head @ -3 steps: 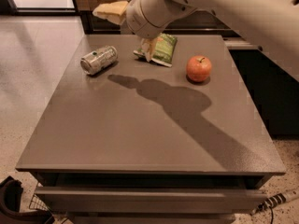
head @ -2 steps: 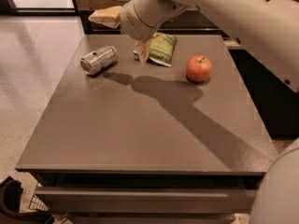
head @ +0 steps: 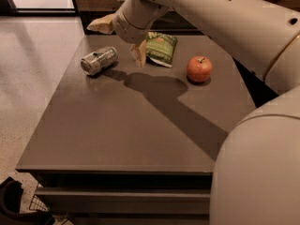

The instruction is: Place 7up can upright

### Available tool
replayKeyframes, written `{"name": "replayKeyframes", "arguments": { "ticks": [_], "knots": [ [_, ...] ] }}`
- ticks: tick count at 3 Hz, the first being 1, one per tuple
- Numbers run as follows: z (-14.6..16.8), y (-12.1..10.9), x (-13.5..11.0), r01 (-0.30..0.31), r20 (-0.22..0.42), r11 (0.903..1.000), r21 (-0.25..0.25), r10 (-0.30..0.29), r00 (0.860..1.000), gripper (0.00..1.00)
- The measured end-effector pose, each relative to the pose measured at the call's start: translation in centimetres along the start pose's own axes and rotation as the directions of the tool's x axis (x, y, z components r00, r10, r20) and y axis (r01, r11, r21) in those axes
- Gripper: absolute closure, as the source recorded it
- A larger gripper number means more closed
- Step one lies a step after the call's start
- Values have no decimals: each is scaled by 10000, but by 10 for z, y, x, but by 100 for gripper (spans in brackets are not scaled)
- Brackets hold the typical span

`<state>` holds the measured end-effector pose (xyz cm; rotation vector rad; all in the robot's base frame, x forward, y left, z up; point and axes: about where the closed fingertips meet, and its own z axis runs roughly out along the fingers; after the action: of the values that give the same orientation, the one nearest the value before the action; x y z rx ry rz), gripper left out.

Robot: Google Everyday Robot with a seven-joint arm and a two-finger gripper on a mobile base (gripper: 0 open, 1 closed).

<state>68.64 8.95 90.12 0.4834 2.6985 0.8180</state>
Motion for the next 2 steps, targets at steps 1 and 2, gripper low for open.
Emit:
{"name": "replayKeyframes", "arguments": {
  "ticks": [1, 2],
  "knots": [
    [0, 0, 0, 0, 0, 10000, 0, 0, 10000, 0],
    [15, 8, 9, -187, 268, 9990, -403, 198, 9994, 0]
  ]
}}
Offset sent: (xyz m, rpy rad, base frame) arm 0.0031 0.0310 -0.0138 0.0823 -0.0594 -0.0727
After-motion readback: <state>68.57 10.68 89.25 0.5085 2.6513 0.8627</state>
